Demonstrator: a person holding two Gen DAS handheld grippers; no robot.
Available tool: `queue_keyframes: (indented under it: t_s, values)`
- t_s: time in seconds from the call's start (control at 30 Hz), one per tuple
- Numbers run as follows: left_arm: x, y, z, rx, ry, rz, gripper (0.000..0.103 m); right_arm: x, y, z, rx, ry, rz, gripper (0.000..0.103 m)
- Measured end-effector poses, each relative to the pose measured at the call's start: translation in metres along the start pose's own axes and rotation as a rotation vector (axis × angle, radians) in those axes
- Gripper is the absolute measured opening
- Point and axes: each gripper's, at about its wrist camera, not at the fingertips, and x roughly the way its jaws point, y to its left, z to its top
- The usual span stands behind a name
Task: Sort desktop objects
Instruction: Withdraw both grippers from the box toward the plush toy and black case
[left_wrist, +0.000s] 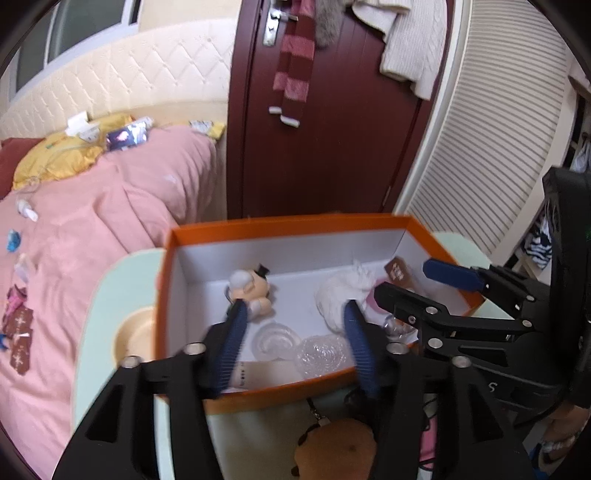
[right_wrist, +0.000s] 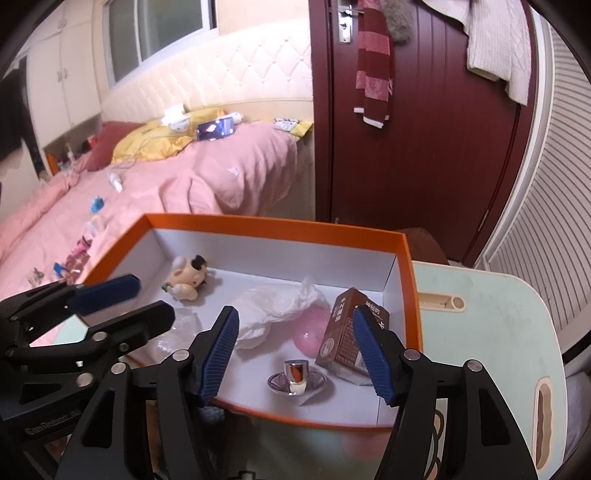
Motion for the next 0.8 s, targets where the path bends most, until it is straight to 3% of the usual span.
queue_keyframes:
  t_s: [0.13, 0.33, 0.53, 0.67, 0.8]
  values:
    - [-0.026, 0.001, 0.0, 0.009, -0.058, 0.017, 0.072, -0.022, -0.003, 0.003, 0.014, -0.081, 0.011, 0.077]
    - [-0.046, 0.016, -0.026, -0.024, -0.005, 0.022, 0.072, -0.052, -0.008, -0.008, -0.017, -0.114, 0.003, 0.077]
    - [-0.049, 0.033, -0.067, -0.091, 0.116, 0.056, 0.072, -0.066, -0.021, -0.046, 0.036, -0.015, 0.045, 0.077]
    - [-0.032, 0.042, -0.095, -0.156, 0.22, 0.131, 0.073, -0.058, -0.021, -0.072, 0.033, 0.07, 0.015, 0.077]
    - [-0.028, 0.033, -0.105, -0.078, 0.208, 0.18, 0.082, -0.043, -0.017, -0.087, 0.019, 0.13, -0.038, 0.078]
